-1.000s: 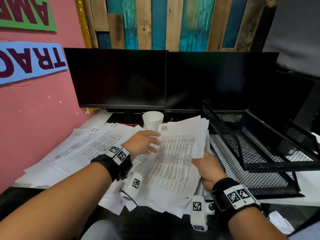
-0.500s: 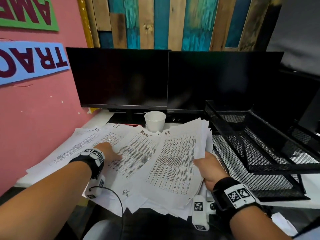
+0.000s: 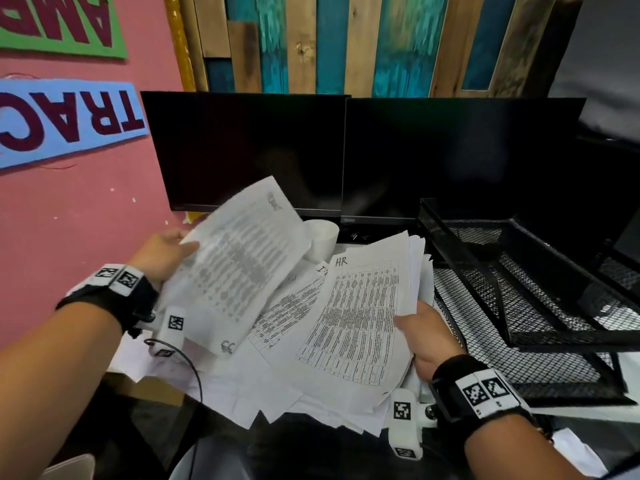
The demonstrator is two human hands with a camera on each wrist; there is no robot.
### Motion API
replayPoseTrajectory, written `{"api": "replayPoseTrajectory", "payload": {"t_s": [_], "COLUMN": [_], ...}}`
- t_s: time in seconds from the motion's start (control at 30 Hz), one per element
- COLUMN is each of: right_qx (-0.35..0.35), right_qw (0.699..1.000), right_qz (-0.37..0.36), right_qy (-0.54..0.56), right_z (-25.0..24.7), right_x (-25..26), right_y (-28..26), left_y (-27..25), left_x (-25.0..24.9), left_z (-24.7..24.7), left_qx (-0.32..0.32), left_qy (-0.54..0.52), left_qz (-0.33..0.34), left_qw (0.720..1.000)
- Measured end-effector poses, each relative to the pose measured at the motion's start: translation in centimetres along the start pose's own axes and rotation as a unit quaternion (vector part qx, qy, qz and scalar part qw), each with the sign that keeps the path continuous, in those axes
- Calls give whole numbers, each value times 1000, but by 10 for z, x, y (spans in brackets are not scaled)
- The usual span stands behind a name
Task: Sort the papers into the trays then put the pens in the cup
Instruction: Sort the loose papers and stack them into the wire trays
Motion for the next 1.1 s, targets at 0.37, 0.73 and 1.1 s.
{"api": "replayPoseTrajectory", "payload": {"t_s": [0.37, 0.73, 1.1], "right_qx": [-16, 22, -87], "right_qw": [996, 997, 992], "right_qz": [-11, -23, -39], "right_qy": [90, 76, -79], "right_z": [11, 15, -24], "right_x": [10, 1, 11], "right_y": [-4, -12, -8], "left_y": [-38, -54, -24], "left_x": [-10, -4, 3], "left_z": [89, 211, 171], "left_qx": [125, 150, 165], "left_qy": [-186, -49, 281], "left_qz": [-51, -43, -32], "left_qw": [973, 986, 945]}}
Point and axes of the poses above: each hand's wrist, its own y-axis towards the middle knuckle, its own z-axis out of the palm, x = y × z, the point moved 9 cm from there along y, towards the middle knuckle, and after that the axes turned 7 degrees about x, right-handed, at the moved point
